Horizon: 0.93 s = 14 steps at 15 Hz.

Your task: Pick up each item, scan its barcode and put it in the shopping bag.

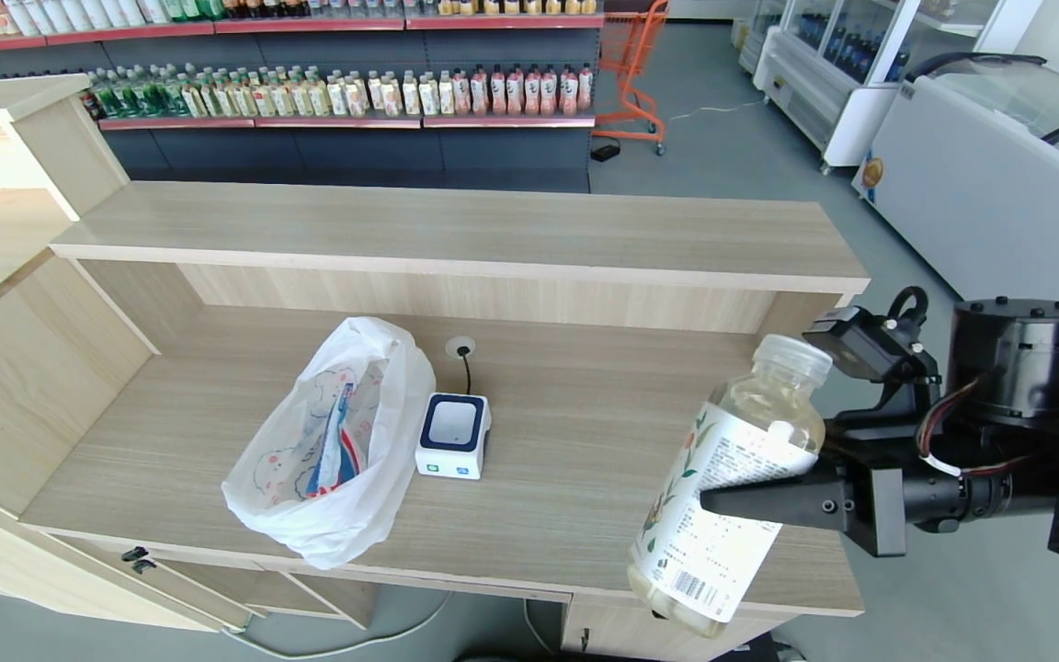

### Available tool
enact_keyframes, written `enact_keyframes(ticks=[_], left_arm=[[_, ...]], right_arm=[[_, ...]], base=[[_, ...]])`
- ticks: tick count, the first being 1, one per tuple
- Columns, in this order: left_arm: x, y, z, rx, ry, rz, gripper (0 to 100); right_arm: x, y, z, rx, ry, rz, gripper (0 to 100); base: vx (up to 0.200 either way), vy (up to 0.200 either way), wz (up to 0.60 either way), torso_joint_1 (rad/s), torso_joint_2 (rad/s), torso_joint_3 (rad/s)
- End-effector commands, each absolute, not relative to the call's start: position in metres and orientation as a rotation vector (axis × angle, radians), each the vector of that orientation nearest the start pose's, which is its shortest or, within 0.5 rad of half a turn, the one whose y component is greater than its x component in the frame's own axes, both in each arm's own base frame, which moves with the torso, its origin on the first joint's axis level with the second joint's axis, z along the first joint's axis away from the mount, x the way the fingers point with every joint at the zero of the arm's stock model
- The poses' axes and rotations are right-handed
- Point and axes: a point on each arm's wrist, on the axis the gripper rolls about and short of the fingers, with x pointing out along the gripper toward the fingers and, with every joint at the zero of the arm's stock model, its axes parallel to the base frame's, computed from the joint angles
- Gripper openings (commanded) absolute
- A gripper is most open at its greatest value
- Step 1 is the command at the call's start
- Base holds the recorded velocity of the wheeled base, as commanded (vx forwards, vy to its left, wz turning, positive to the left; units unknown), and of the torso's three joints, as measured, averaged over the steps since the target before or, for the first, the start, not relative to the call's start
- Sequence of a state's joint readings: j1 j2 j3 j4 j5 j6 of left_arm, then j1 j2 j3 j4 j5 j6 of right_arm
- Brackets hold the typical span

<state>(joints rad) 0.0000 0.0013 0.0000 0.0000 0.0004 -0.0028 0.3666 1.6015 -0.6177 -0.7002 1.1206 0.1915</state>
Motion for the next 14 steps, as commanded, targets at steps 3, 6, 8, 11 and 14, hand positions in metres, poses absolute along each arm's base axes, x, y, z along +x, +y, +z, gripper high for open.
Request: enact_keyframes(ticks=[3,6,8,11,14], left_arm=[[-0.0227,0.0000,0.0755,-0.003,0.002,0.000,100],[-0.0227,0.0000,0.0755,-0.003,0.002,0.000,100],[-0.0227,0.0000,0.0755,-0.003,0.002,0.002,100],[-0.0227,0.0000,0.0755,-0.003,0.002,0.000,100],[-0.0227,0.0000,0.0755,-0.003,0.002,0.002,100]], right_arm=[[0.2287,0.1112,0.1744,0.269,0.425,1.452,0],[0.2286,0.1111,0.1734,0.272,0.429,1.450,0],[0.2286,0.1111,0.1734,0.272,0.429,1.450,0],[0.2282,0.1110,0.1734,0.272,0.429,1.449,0],[0.2283,0.1110,0.1734,0.270,0.428,1.447,0]], base=[[0.000,0.000,0.00,0.000,0.00,0.000],[0.000,0.000,0.00,0.000,0.00,0.000],[0.000,0.000,0.00,0.000,0.00,0.000],[0.000,0.000,0.00,0.000,0.00,0.000],[0.000,0.000,0.00,0.000,0.00,0.000]])
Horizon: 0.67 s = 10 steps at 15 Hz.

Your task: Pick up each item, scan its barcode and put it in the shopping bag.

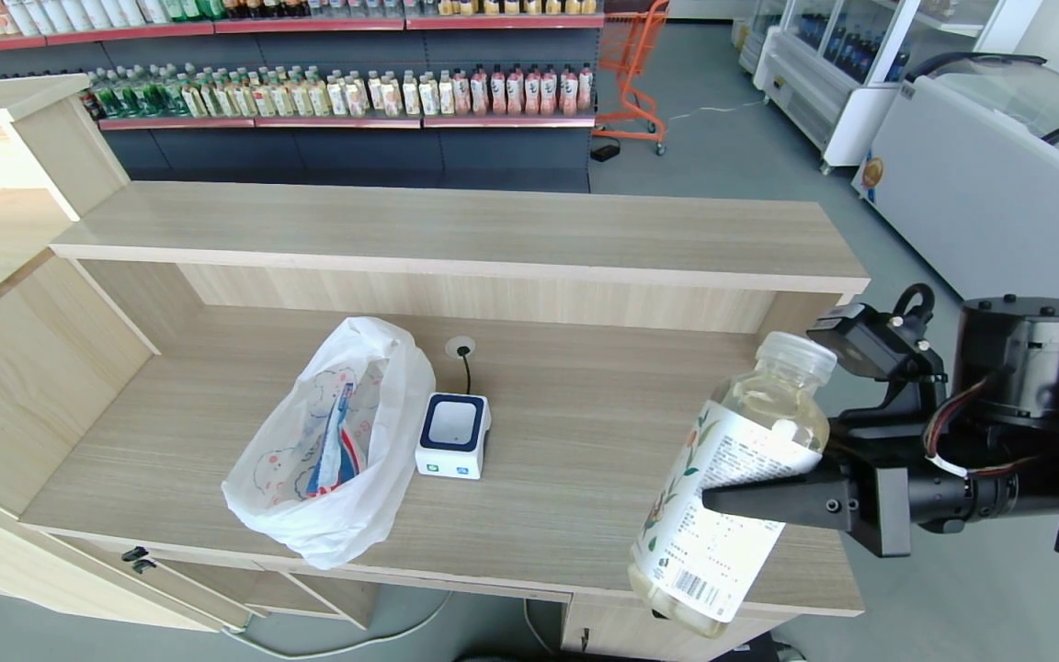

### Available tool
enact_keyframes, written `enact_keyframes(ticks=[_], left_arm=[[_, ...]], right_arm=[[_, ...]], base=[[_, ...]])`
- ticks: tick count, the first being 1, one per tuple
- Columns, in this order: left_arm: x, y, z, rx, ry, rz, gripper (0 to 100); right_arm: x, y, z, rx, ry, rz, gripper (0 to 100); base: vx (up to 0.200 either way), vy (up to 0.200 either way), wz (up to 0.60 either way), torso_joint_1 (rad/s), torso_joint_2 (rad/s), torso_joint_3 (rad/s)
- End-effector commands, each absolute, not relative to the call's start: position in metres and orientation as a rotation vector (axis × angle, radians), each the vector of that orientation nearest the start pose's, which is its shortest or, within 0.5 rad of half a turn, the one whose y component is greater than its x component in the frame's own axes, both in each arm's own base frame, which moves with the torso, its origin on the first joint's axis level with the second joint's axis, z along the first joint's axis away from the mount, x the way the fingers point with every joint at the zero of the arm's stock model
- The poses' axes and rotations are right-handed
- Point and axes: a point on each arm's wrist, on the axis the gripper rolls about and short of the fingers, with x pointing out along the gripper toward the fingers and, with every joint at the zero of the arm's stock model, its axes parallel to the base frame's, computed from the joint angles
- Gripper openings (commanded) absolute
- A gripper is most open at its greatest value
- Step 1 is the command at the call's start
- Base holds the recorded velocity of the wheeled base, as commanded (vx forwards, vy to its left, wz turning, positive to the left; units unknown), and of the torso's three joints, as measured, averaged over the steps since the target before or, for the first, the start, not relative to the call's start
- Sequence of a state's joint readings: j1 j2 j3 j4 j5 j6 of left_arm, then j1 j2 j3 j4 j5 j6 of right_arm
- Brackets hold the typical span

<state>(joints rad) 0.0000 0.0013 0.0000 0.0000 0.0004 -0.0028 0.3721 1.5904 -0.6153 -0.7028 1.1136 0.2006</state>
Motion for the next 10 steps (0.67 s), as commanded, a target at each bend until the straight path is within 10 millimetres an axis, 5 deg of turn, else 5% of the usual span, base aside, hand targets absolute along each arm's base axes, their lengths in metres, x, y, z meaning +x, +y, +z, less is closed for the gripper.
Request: enact_keyframes(ticks=[1,10], left_arm=[[-0.0227,0.0000,0.0755,-0.003,0.002,0.002,100],[-0.0227,0.0000,0.0755,-0.003,0.002,0.002,100]], right_arm=[[0.2281,0.1109,0.1739,0.268,0.423,1.447,0],[0.2305,0.1084,0.1769,0.208,0.355,1.341,0]], base=[[0.000,0.000,0.00,0.000,0.00,0.000],[0.000,0.000,0.00,0.000,0.00,0.000]])
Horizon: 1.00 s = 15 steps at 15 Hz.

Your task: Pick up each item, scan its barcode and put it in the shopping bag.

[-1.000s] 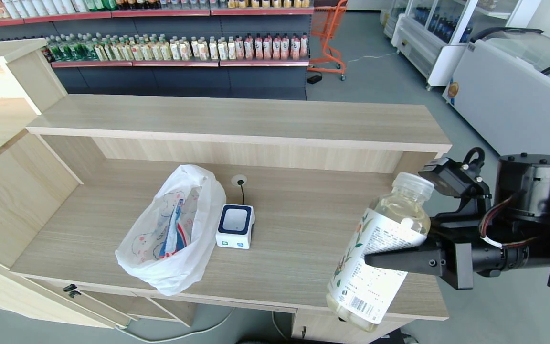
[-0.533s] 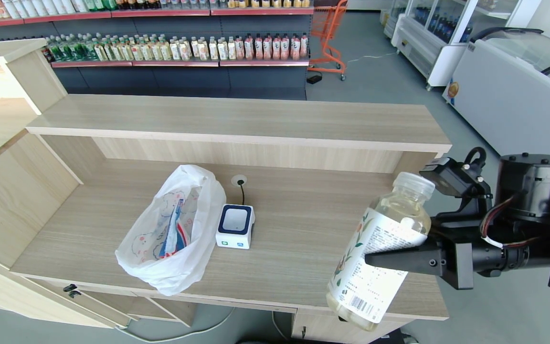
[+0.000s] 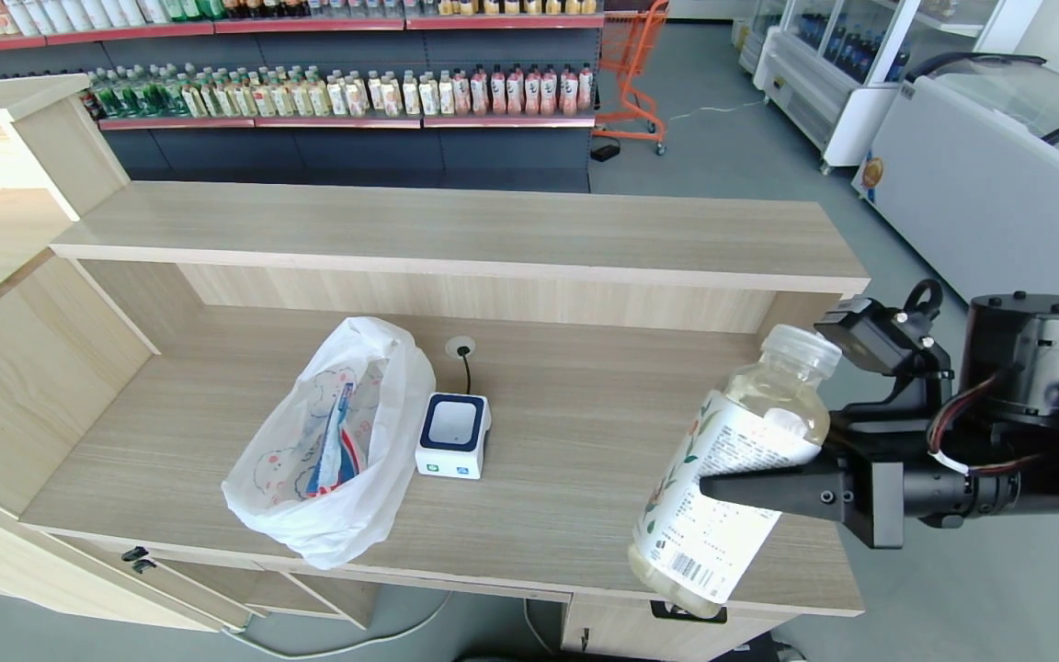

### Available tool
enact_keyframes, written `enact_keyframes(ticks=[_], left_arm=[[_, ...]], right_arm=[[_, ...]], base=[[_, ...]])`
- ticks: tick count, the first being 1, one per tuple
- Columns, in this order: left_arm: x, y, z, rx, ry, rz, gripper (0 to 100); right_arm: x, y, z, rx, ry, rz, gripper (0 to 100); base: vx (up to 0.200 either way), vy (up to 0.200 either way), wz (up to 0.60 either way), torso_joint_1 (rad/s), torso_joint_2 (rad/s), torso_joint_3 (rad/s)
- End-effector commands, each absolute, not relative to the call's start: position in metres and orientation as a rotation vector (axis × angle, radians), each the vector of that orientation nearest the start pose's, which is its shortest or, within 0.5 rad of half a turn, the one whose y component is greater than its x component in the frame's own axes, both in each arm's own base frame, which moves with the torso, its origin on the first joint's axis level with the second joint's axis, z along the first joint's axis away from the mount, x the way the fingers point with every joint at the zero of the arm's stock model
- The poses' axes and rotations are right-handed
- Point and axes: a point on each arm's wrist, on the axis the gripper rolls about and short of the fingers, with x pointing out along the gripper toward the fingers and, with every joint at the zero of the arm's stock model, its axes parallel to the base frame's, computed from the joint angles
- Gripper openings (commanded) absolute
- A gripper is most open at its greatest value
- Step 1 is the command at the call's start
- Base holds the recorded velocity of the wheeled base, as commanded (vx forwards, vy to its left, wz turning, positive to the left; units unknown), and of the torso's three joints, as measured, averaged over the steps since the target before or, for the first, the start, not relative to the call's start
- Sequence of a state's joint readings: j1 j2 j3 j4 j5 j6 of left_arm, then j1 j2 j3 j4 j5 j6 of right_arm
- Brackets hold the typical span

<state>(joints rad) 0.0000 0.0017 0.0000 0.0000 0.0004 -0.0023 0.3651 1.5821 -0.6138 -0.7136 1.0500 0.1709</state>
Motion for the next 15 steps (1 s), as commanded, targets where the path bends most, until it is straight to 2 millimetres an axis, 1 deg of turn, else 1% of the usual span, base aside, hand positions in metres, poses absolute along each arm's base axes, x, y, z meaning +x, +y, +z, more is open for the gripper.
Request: enact_keyframes(ticks=[1,2,3,5,7,8,10,12,15], left_arm=[[-0.023,0.000,0.076,-0.003,0.002,0.002,100],[-0.023,0.000,0.076,-0.003,0.002,0.002,100],[-0.023,0.000,0.076,-0.003,0.002,0.002,100],[-0.023,0.000,0.076,-0.003,0.002,0.000,100],[-0.023,0.000,0.076,-0.003,0.002,0.000,100],[-0.023,0.000,0.076,-0.003,0.002,0.000,100],[-0.023,0.000,0.076,-0.003,0.002,0.000,100],[-0.023,0.000,0.076,-0.003,0.002,0.000,100],[-0.023,0.000,0.076,-0.003,0.002,0.000,100]], right_arm=[[0.232,0.108,0.175,0.135,0.305,1.266,0],[0.236,0.103,0.169,0.036,0.260,1.152,0],[0.243,0.090,0.162,-0.087,0.226,0.994,0],[0.253,0.063,0.156,-0.332,0.181,0.746,0],[0.260,0.041,0.150,-0.504,0.174,0.617,0],[0.260,0.034,0.149,-0.570,0.172,0.558,0],[0.264,0.020,0.157,-0.714,0.129,0.488,0],[0.261,0.017,0.162,-0.785,0.101,0.474,0],[0.260,0.016,0.166,-0.815,0.072,0.465,0]], base=[[0.000,0.000,0.00,0.000,0.00,0.000],[0.000,0.000,0.00,0.000,0.00,0.000],[0.000,0.000,0.00,0.000,0.00,0.000],[0.000,0.000,0.00,0.000,0.00,0.000],[0.000,0.000,0.00,0.000,0.00,0.000],[0.000,0.000,0.00,0.000,0.00,0.000],[0.000,0.000,0.00,0.000,0.00,0.000],[0.000,0.000,0.00,0.000,0.00,0.000],[0.000,0.000,0.00,0.000,0.00,0.000]])
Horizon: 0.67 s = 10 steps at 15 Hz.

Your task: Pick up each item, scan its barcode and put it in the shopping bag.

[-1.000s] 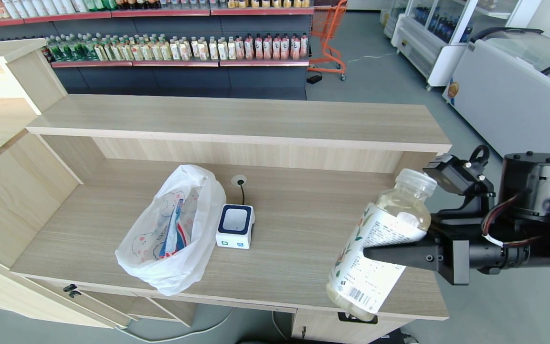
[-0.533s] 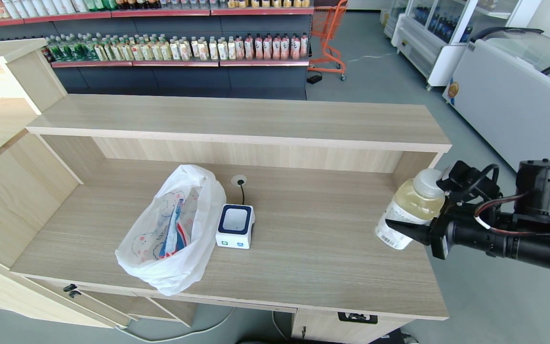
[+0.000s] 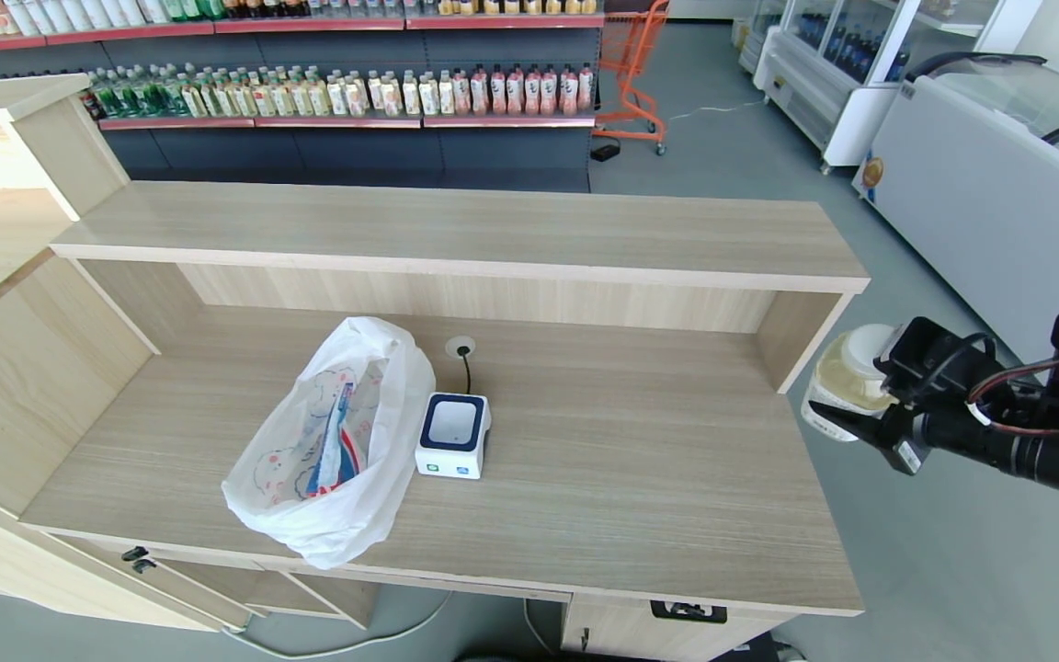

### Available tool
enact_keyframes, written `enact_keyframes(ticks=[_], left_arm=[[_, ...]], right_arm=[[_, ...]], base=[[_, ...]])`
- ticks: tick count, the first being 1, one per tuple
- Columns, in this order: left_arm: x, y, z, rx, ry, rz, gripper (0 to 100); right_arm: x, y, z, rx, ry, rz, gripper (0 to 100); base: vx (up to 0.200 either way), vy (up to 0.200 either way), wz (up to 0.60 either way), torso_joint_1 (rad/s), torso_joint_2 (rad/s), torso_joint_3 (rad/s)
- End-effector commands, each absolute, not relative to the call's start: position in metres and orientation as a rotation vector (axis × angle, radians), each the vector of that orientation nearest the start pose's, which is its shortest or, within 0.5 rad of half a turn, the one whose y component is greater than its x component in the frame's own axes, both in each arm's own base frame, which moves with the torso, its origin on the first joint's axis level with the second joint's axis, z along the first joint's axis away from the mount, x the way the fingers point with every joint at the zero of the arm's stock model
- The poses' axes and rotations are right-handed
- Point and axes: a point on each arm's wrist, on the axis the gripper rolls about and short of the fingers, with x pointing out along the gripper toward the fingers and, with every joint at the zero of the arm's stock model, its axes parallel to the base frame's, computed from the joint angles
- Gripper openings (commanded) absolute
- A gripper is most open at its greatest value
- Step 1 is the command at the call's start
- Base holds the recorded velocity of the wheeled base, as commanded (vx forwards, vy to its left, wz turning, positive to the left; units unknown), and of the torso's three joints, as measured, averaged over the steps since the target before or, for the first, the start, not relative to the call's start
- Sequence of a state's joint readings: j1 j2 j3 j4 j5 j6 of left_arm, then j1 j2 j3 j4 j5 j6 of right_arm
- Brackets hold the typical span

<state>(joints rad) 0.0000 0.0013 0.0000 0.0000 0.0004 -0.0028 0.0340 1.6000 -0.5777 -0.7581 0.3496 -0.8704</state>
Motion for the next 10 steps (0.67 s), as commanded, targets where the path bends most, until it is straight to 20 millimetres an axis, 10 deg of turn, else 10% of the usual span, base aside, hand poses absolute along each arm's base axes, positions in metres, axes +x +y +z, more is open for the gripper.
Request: enact_keyframes(ticks=[1,10], left_arm=[[-0.023,0.000,0.076,-0.003,0.002,0.000,100],[-0.023,0.000,0.076,0.000,0.002,0.000,100]], right_arm=[[0.258,0.016,0.166,-0.815,0.072,0.465,0],[0.242,0.014,0.159,-0.792,0.103,0.472,0]], base=[[0.000,0.000,0.00,0.000,0.00,0.000],[0.000,0.044,0.00,-0.001,0.00,0.002]])
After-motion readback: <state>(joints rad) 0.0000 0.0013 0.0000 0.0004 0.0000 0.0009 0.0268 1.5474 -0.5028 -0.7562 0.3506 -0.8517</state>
